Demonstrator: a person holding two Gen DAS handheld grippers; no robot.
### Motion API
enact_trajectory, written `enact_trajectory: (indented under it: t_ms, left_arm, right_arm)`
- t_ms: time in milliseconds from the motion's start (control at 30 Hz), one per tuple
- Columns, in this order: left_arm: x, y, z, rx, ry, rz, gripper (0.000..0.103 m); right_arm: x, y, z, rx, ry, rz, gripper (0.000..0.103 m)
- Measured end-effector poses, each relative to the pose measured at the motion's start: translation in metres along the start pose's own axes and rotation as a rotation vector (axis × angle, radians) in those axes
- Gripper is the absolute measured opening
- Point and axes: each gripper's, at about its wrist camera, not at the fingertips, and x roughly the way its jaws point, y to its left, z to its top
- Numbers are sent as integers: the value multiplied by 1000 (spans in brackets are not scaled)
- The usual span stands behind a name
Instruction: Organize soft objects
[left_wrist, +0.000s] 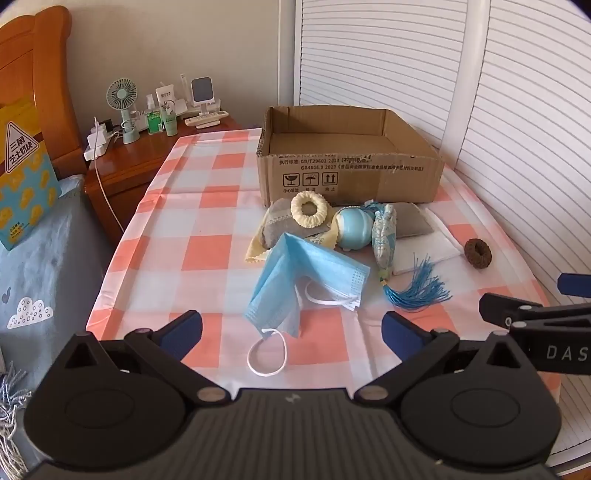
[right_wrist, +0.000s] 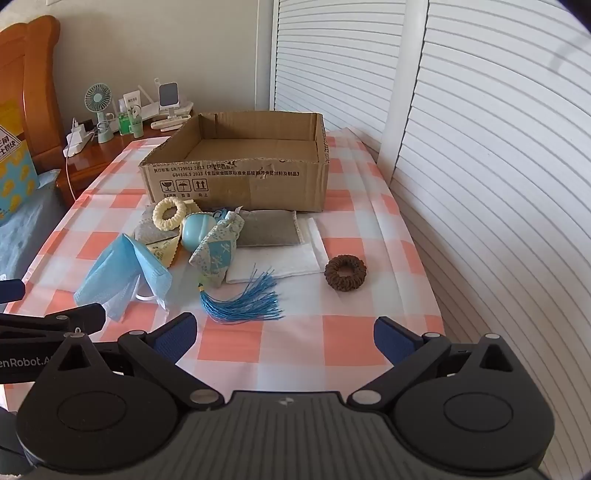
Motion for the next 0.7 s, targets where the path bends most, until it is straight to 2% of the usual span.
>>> enact_trajectory:
  t_ms: [700]
  left_arm:
    - [0, -1, 0, 4, -16, 5, 102]
  right_arm:
    - [-1, 1, 0, -1, 0, 2, 103]
